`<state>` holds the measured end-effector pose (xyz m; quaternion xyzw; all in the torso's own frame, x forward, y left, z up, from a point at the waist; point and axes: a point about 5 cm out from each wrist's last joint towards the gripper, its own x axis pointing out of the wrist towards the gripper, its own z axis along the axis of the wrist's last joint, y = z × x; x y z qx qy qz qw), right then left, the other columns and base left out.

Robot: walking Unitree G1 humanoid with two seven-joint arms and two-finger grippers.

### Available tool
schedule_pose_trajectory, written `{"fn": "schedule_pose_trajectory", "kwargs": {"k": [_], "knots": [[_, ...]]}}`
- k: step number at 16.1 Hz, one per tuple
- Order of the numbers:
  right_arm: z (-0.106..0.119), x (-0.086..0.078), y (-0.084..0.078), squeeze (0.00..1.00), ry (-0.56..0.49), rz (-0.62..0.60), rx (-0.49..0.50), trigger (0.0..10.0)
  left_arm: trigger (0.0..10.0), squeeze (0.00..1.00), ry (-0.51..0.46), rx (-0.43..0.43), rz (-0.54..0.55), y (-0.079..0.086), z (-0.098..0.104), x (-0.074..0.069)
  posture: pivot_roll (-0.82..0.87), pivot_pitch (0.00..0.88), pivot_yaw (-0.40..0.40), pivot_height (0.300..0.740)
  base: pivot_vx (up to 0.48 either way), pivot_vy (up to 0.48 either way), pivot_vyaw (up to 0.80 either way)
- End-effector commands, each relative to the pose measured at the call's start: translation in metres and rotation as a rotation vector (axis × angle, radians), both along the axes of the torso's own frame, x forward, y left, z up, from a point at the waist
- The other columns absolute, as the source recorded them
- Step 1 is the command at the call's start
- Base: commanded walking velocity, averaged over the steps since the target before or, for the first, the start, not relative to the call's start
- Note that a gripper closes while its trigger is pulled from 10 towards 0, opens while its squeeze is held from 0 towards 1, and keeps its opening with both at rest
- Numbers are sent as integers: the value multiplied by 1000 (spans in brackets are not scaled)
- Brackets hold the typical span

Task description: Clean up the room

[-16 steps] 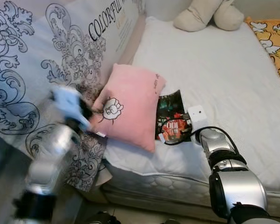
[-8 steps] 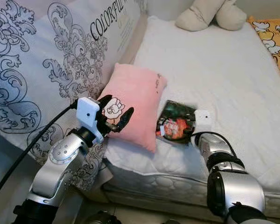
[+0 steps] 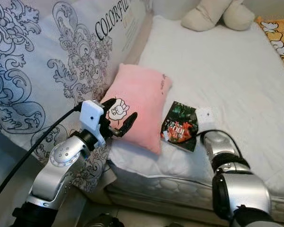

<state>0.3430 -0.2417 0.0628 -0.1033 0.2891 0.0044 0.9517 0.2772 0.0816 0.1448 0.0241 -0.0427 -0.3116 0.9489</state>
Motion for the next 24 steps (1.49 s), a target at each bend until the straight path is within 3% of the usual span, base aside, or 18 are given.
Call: {"fn": "schedule_pose_trajectory", "kwargs": {"k": [1, 4, 5, 6, 7, 9, 12, 13, 18, 22, 24], "knots": [[15, 10, 4, 1000, -68, 28, -20, 10000, 10000, 0, -20, 22, 4, 0, 3, 0, -7, 0, 58, 723, 0, 0, 0], [24, 13, -1, 1000, -217, -39, -87, 10000, 10000, 0, 7, 19, 73, 11, -2, 7, -17, 0, 39, 723, 0, 0, 0], [25, 7, -9, 1000, -315, -145, -99, 10000, 10000, 0, 10, 21, 92, 15, -4, 9, -20, 0, 28, 723, 0, 0, 0], [16, -5, -9, 1000, -394, -168, -95, 10000, 10000, 0, 13, 16, 121, 20, -5, 10, -28, 0, 21, 723, 0, -296, 0], [1, -25, -3, 0, -433, -175, -86, 10000, 10000, 0, 26, -21, 148, 25, -7, 11, -53, 0, 28, 723, 0, 0, 0], [-18, -51, 11, 0, -432, -220, -41, 10000, 10000, 0, 30, -21, 126, 25, -14, 9, -80, 0, 36, 723, 0, 0, 0], [-26, -60, 29, 0, -428, -207, -15, 10000, 10000, 0, 62, -11, 0, 14, -24, 2, -107, 0, 44, 723, 0, -462, 0], [-19, -63, 33, 0, -471, -164, -26, 10000, 10000, 0, 51, 4, -8, 11, -26, 2, -125, 0, 51, 723, 0, -454, 0], [-6, -62, 25, 0, -500, -176, -44, 10000, 10000, 0, 13, -3, -124, 2, -23, 0, -142, 0, 65, 723, 0, -456, 0], [-6, -65, 37, 0, -500, -144, -30, 10000, 10000, 0, 27, -1, -94, 10, -27, 3, -140, 0, 74, 723, 0, -458, 0], [-7, -68, 39, 0, -497, -139, -27, 10000, 10000, 0, 104, -136, 8, 20, -29, 10, -148, 0, 78, 723, 0, -458, 0]]}}
